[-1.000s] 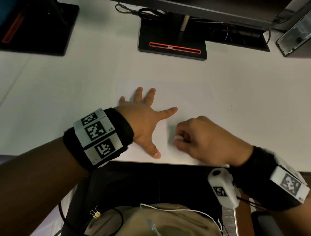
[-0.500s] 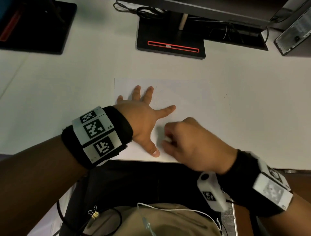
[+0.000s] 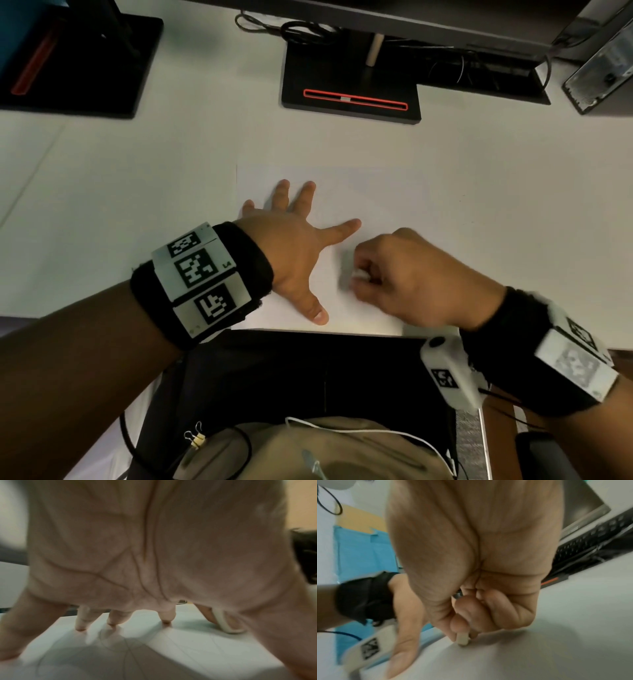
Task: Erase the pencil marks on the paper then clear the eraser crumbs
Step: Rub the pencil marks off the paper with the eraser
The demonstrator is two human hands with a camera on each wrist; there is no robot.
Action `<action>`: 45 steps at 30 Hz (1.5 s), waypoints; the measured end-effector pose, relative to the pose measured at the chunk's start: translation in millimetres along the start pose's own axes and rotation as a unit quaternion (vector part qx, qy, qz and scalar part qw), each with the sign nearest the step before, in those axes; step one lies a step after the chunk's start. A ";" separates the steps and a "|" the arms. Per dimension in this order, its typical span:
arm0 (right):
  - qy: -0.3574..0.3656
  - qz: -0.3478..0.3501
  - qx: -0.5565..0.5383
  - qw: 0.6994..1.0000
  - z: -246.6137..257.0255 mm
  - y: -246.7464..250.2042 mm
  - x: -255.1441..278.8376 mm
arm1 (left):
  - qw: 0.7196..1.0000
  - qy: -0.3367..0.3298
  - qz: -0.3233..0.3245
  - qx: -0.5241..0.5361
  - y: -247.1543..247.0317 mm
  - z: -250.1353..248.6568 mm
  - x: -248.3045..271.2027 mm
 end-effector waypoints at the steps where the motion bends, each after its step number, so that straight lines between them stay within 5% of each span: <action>1: -0.004 -0.017 0.008 1.000 -4.1 3.9 -4.4 | 1.000 0.002 0.000 0.001 0.3 0.2 -0.4; 8: 0.040 0.022 0.004 0.999 16.4 -12.4 7.0 | 1.000 -0.001 0.001 -0.001 0.3 0.2 0.7; 13: -0.006 -0.043 0.026 0.999 -6.8 8.6 -12.9 | 1.000 0.002 0.007 -0.005 0.3 0.3 1.2; 18: 0.032 0.045 0.012 0.998 15.3 -10.8 4.6 | 1.000 -0.001 0.000 -0.001 -0.2 0.5 0.9; 23: 0.006 -0.033 0.033 0.999 -5.3 7.8 -16.0 | 1.000 0.003 -0.001 0.002 0.4 -0.5 0.9; 28: 0.046 0.043 0.014 0.998 16.6 -11.2 0.1 | 1.000 0.000 -0.003 0.000 0.7 -0.7 2.5; 32: 0.013 -0.015 0.032 0.999 -7.6 9.1 -18.6 | 1.000 0.003 0.004 0.002 -0.4 0.1 2.7; 36: 0.067 0.018 0.016 0.997 26.4 -12.1 -3.2 | 1.000 -0.003 0.001 0.009 -0.6 0.2 1.9; 45: 0.037 0.001 0.030 0.999 22.1 -7.4 -10.3 | 1.000 -0.005 -0.006 0.015 -2.3 1.6 1.0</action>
Point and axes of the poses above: each hand's wrist, its own x-axis away from the middle knuckle, its own y-axis out of the back of the hand, z = x × y, the point moved 7 cm from there along -x, towards the middle knuckle, and after that the axes turned 13 degrees about -z, right-handed, at the moved point
